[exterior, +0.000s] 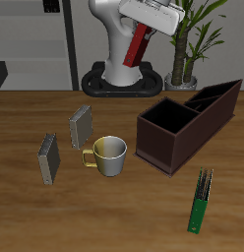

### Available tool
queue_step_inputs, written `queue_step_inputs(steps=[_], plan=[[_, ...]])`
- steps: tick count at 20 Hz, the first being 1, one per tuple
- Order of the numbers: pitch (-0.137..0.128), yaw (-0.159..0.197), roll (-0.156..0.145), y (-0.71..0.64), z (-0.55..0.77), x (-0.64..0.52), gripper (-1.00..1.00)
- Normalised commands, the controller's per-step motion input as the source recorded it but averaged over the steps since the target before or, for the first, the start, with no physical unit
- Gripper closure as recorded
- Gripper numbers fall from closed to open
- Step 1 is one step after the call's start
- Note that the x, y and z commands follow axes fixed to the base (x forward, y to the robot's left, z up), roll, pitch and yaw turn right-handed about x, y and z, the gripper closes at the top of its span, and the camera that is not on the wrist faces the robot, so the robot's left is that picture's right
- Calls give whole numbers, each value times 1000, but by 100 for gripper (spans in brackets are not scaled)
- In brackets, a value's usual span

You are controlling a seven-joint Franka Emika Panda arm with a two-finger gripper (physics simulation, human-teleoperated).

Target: Place the red book into the left desk caddy's front compartment

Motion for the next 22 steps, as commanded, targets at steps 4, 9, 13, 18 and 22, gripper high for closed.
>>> queue_step_inputs(steps=[4, 9, 13, 18, 22], plan=[[-10, -29, -2, 38, 75, -243, 100], [-4, -4, 12, 171, 20, -124, 100], [26, -66, 10, 221, -22, 75, 100], [13, -43, 33, 230, -28, 25, 100], [-4, -50, 79, 463, 31, 19, 100]])
